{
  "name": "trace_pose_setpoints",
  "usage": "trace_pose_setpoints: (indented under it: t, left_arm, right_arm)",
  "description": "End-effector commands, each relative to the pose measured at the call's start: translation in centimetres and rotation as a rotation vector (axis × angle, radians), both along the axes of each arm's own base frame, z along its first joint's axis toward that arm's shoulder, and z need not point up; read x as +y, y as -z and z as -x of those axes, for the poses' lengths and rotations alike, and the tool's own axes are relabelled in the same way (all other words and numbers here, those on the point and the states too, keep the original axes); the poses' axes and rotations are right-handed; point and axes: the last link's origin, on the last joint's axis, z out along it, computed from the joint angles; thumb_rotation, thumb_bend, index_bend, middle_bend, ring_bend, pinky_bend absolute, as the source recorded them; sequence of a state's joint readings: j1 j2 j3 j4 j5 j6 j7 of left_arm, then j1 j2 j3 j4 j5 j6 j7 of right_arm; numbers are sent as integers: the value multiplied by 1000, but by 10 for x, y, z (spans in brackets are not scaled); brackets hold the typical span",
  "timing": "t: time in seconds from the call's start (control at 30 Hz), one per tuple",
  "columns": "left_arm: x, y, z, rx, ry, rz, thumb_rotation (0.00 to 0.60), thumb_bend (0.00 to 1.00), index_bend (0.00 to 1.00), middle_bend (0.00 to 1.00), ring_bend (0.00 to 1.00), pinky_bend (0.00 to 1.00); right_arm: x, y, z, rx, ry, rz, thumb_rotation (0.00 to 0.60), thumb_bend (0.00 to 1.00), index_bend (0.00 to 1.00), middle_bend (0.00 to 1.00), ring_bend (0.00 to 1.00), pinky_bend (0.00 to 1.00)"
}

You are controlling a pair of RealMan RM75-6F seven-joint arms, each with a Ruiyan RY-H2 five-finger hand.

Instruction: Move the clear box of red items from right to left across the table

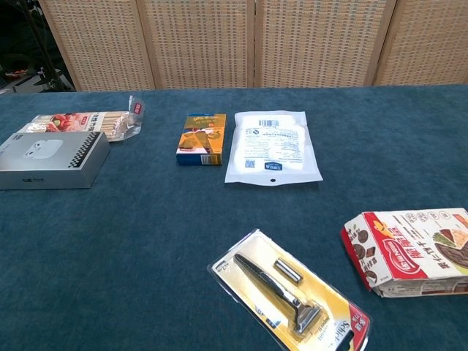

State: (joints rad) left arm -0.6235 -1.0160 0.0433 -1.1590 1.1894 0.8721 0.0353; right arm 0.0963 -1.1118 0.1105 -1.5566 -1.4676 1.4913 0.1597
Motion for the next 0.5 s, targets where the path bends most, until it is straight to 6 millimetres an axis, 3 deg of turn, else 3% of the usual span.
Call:
trace_pose_setpoints:
  t: [0.03, 0.5]
  left_arm:
    - [-2, 2, 7, -3, -13, 3, 600, 380, 688, 312, 267, 307]
    - [-4, 6, 33, 10, -61, -36, 600, 347, 672, 259, 267, 307]
  right_arm:
    - [0, 1, 0, 1, 1, -2, 600, 28, 0, 0, 0, 0]
    - [-1, 3, 0, 3, 1, -11, 600, 28, 0, 0, 0, 0]
